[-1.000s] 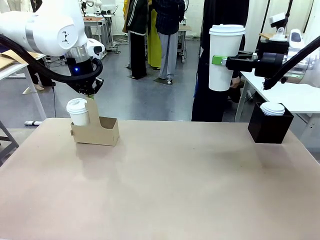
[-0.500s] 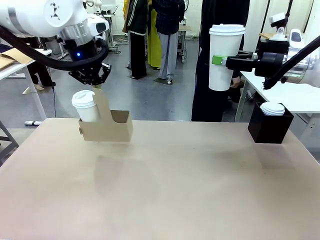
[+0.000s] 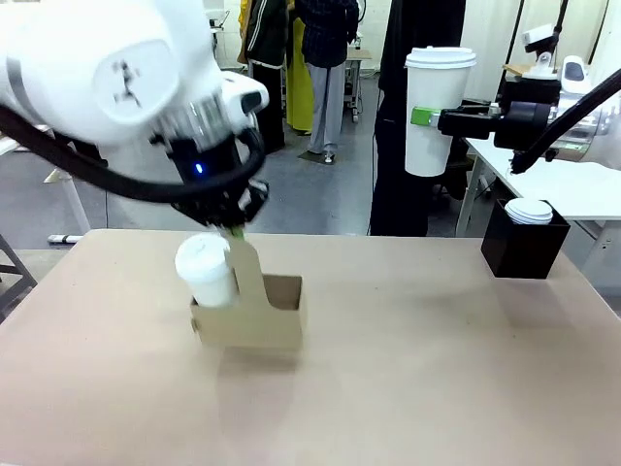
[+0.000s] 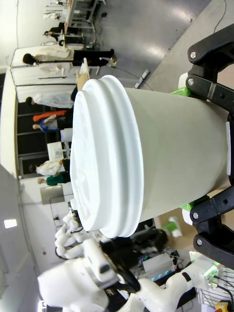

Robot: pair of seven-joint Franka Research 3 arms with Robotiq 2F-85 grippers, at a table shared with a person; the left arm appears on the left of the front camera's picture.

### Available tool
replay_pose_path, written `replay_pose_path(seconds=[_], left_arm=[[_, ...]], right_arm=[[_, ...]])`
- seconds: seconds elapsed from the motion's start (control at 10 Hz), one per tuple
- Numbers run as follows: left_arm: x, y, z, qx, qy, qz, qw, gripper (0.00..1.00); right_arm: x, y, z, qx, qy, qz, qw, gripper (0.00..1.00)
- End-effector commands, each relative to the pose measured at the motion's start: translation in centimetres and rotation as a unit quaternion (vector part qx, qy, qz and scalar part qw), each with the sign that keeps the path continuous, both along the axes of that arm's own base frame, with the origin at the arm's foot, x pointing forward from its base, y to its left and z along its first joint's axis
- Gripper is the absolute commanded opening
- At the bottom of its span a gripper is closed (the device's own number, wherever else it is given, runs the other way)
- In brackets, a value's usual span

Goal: Pour a drink into a cup and package it in a carrier.
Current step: Position the Cup Carrier in the center of the table.

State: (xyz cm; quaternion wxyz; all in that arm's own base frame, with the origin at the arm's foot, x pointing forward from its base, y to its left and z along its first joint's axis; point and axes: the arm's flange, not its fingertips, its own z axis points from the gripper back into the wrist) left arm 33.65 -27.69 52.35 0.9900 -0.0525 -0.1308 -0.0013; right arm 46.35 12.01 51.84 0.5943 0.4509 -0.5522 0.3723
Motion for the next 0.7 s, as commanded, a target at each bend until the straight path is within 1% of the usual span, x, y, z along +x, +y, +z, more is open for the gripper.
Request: replay_pose_path(seconds=[0.0, 0.1, 0.3, 0.4, 0.5, 0.6], left_arm=[[-1.4, -1.6, -1.9, -0.001, -0.02, 0.008, 1.0, 0.02], [-1.8, -3.3, -2.9, 0.005, -0.023, 0.009, 1.0, 0.02], [-2.1, -5.4, -3.7, 0.026, -0.02, 0.012, 0.999, 0.02], [-2.1, -5.9, -4.0, 0.036, -0.003, 0.019, 0.999, 0.02], [-2.8, -4.7, -3.3, 0.009, -0.013, -0.005, 1.0, 0.02], [-2.8, -4.7, -3.3, 0.009, -0.013, -0.005, 1.0, 0.02]], right_arm=[[0.3, 0.2, 0.5, 0.001, -0.004, -0.005, 1.0, 0.8], [0.3, 0.2, 0.5, 0.001, -0.004, -0.005, 1.0, 0.8], [0.3, 0.2, 0.5, 0.001, -0.004, -0.005, 1.0, 0.8], [0.3, 0.2, 0.5, 0.001, -0.004, -0.005, 1.0, 0.8], [0.3, 0.2, 0.5, 0.001, -0.004, -0.005, 1.0, 0.8], [0.3, 0.2, 0.5, 0.001, -0.004, -0.005, 1.0, 0.8]])
